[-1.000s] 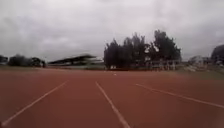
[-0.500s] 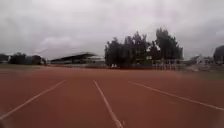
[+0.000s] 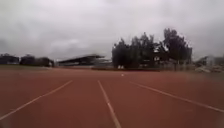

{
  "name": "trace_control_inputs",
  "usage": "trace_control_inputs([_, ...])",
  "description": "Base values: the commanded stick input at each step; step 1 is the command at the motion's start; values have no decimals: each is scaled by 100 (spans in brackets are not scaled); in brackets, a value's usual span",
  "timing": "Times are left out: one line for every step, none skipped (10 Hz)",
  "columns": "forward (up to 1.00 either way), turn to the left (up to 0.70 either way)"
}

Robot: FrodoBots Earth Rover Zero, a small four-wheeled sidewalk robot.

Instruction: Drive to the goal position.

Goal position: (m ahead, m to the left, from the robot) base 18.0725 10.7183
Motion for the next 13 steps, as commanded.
trace_control_inputs([70, 0])
trace_control_inputs([70, 0])
trace_control_inputs([70, 0])
trace_control_inputs([70, 11])
trace_control_inputs([70, 32])
trace_control_inputs([70, 35])
trace_control_inputs([70, 34])
trace_control_inputs([70, 12])
trace_control_inputs([70, 0])
trace_control_inputs([70, 0])
trace_control_inputs([70, 0])
trace_control_inputs([70, 0])
trace_control_inputs([70, 0])
